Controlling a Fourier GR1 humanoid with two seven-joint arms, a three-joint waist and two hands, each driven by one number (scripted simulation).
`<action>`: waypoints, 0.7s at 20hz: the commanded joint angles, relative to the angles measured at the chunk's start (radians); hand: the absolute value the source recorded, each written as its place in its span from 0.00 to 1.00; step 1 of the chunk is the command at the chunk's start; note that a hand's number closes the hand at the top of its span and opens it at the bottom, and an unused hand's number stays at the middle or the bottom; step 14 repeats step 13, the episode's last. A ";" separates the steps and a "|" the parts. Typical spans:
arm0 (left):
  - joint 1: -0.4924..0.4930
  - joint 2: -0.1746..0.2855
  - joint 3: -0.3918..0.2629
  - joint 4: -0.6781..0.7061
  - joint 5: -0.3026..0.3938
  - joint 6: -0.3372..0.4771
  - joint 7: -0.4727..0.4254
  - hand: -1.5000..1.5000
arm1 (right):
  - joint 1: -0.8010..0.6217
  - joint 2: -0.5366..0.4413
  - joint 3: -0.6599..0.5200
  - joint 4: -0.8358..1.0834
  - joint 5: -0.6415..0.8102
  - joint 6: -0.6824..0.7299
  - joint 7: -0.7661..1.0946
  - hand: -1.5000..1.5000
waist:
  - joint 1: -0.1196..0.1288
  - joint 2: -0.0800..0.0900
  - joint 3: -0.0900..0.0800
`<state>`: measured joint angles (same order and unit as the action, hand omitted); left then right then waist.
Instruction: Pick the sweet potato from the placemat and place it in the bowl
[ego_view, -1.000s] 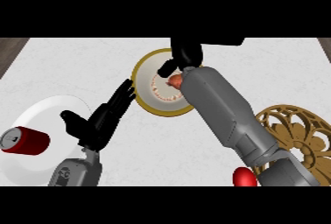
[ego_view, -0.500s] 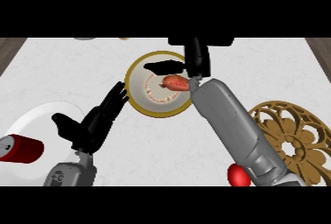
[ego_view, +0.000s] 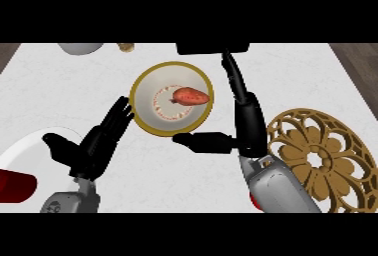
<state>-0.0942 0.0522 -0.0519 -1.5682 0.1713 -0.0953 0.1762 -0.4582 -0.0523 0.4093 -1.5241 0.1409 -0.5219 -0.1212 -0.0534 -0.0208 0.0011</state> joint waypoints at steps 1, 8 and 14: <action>0.017 0.007 0.008 0.004 0.001 -0.010 -0.022 0.50 | 0.289 -0.050 0.142 -0.287 0.021 0.006 -0.049 0.00 | -0.024 -0.003 -0.001; 0.050 0.013 0.018 -0.018 0.006 -0.004 -0.017 0.50 | 0.808 -0.294 0.327 -0.564 0.047 -0.004 -0.256 1.00 | -0.042 -0.001 0.002; 0.053 -0.002 0.004 -0.030 -0.007 0.010 -0.018 0.50 | 1.100 -0.451 0.501 -0.502 0.120 -0.042 -0.496 1.00 | -0.032 -0.002 0.002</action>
